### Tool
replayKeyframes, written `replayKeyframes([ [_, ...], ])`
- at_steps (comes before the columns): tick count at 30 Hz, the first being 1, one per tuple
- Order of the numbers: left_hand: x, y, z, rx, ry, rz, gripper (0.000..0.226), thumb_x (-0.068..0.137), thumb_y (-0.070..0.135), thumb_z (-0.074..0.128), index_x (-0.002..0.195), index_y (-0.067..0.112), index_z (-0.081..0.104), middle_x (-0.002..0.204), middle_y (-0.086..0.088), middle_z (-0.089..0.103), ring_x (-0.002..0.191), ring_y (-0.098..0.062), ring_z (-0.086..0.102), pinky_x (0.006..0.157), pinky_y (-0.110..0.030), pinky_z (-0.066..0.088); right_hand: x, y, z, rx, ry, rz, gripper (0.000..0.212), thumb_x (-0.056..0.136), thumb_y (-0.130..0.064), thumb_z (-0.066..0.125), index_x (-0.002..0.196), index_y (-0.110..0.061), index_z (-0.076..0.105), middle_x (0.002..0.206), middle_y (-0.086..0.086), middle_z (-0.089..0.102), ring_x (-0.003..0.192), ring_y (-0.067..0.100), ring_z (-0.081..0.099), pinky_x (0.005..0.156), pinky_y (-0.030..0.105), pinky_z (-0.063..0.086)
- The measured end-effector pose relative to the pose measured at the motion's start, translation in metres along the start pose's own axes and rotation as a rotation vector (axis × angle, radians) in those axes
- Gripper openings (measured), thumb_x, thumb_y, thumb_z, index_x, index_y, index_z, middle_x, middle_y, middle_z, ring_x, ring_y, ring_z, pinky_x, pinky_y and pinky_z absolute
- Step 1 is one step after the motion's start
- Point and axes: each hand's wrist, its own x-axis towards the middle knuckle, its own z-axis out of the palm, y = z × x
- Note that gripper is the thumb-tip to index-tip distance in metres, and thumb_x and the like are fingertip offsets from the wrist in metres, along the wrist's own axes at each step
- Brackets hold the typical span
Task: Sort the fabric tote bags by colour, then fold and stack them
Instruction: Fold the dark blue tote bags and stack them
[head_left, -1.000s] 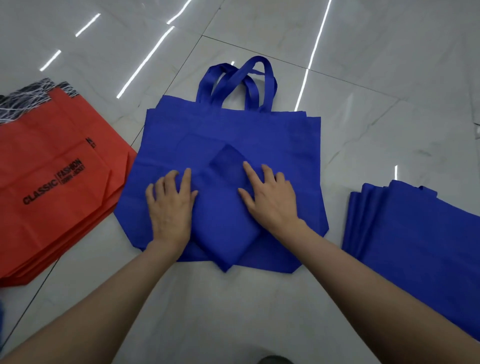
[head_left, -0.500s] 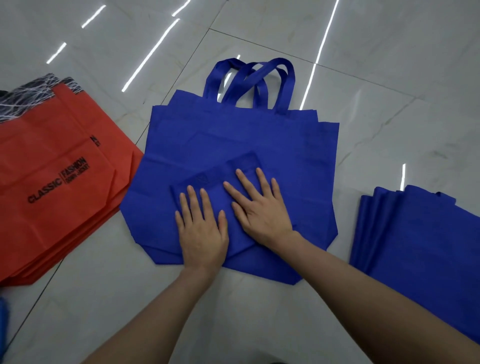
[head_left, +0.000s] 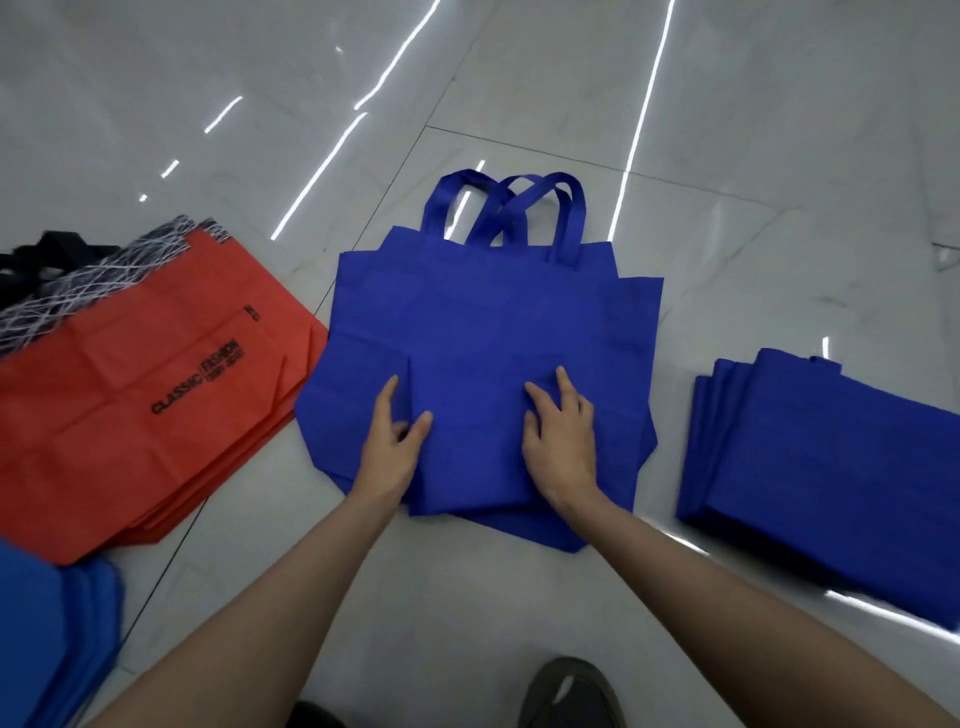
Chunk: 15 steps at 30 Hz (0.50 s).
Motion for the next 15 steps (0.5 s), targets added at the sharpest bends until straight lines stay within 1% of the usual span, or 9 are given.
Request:
replayKeyframes([
  [1, -0.004, 0.001, -0.001, -0.055, -0.024, -0.002, 0.052, 0.096, 0.02, 0.051, 0.141, 0.032, 0.028, 0.107, -0.005, 0.061, 0.092, -0.009, 0.059, 0.072, -0.015, 0.048, -0.004, 0.002, -0.006, 0.082, -0.009, 0.031, 0.042, 0.099, -0.022, 0.042, 0.141, -0.022, 0.042, 0.159, 0.0, 0.009, 0.139, 0.026, 0.016, 0.107, 0.034, 0.032],
  [2, -0.008, 0.004, -0.003, -0.099, -0.026, 0.003, 0.049, 0.097, 0.015, 0.049, 0.139, 0.032, 0.031, 0.111, -0.008, 0.062, 0.093, -0.009, 0.06, 0.072, -0.015, 0.049, -0.009, 0.004, -0.012, 0.163, -0.018, 0.077, 0.043, 0.098, -0.023, 0.044, 0.141, -0.023, 0.04, 0.159, 0.0, 0.008, 0.139, 0.026, 0.015, 0.106, 0.034, 0.032],
  [4, -0.013, 0.015, -0.003, -0.133, -0.027, 0.033, 0.042, 0.097, 0.011, 0.047, 0.131, 0.035, 0.037, 0.117, -0.011, 0.062, 0.098, -0.014, 0.062, 0.075, -0.021, 0.05, -0.02, 0.006, -0.026, 0.364, -0.026, 0.182, 0.049, 0.097, -0.027, 0.048, 0.144, -0.028, 0.034, 0.158, 0.003, 0.007, 0.141, 0.026, 0.014, 0.109, 0.035, 0.028],
  [7, -0.027, 0.041, 0.001, -0.164, -0.064, 0.102, 0.041, 0.097, 0.011, 0.047, 0.128, 0.037, 0.038, 0.118, -0.007, 0.061, 0.098, -0.014, 0.061, 0.074, -0.022, 0.051, -0.035, 0.007, -0.05, 0.7, -0.051, 0.255, 0.058, 0.096, -0.033, 0.05, 0.148, -0.033, 0.023, 0.154, 0.001, 0.02, 0.14, 0.019, 0.022, 0.111, 0.03, 0.022],
  [10, -0.043, 0.068, 0.005, -0.223, -0.083, 0.15, 0.039, 0.097, 0.013, 0.048, 0.124, 0.04, 0.04, 0.125, -0.004, 0.057, 0.103, -0.016, 0.059, 0.08, -0.027, 0.051, -0.048, 0.01, -0.08, 0.933, -0.104, 0.277, 0.065, 0.095, -0.038, 0.052, 0.149, -0.037, 0.017, 0.147, -0.011, 0.03, 0.135, 0.014, 0.031, 0.106, 0.026, 0.027],
  [11, -0.048, 0.077, 0.007, -0.24, -0.095, 0.157, 0.038, 0.097, 0.014, 0.049, 0.123, 0.042, 0.041, 0.127, -0.003, 0.055, 0.105, -0.017, 0.058, 0.081, -0.029, 0.051, -0.053, 0.012, -0.091, 0.991, -0.098, 0.279, 0.067, 0.093, -0.038, 0.056, 0.148, -0.037, 0.017, 0.143, -0.013, 0.033, 0.131, 0.014, 0.036, 0.105, 0.025, 0.031],
  [12, -0.053, 0.084, 0.01, -0.25, -0.113, 0.165, 0.038, 0.097, 0.016, 0.049, 0.122, 0.042, 0.041, 0.126, -0.002, 0.055, 0.106, -0.017, 0.058, 0.081, -0.03, 0.051, -0.056, 0.016, -0.103, 1.025, -0.067, 0.275, 0.07, 0.091, -0.037, 0.059, 0.148, -0.035, 0.019, 0.143, -0.01, 0.037, 0.127, 0.014, 0.042, 0.103, 0.027, 0.036],
  [14, -0.066, 0.097, 0.022, -0.233, -0.149, 0.195, 0.038, 0.097, 0.018, 0.049, 0.126, 0.04, 0.04, 0.119, 0.0, 0.058, 0.101, -0.013, 0.06, 0.077, -0.027, 0.052, -0.064, 0.026, -0.13, 0.99, 0.025, 0.238, 0.07, 0.091, -0.03, 0.062, 0.148, -0.027, 0.022, 0.14, -0.001, 0.043, 0.119, 0.016, 0.05, 0.097, 0.028, 0.044],
  [15, -0.073, 0.104, 0.032, -0.219, -0.161, 0.218, 0.039, 0.097, 0.019, 0.049, 0.13, 0.039, 0.039, 0.115, 0.003, 0.06, 0.097, -0.009, 0.06, 0.074, -0.025, 0.051, -0.067, 0.033, -0.143, 0.928, 0.087, 0.203, 0.067, 0.092, -0.027, 0.061, 0.147, -0.025, 0.024, 0.14, 0.001, 0.043, 0.118, 0.015, 0.05, 0.097, 0.029, 0.045],
])
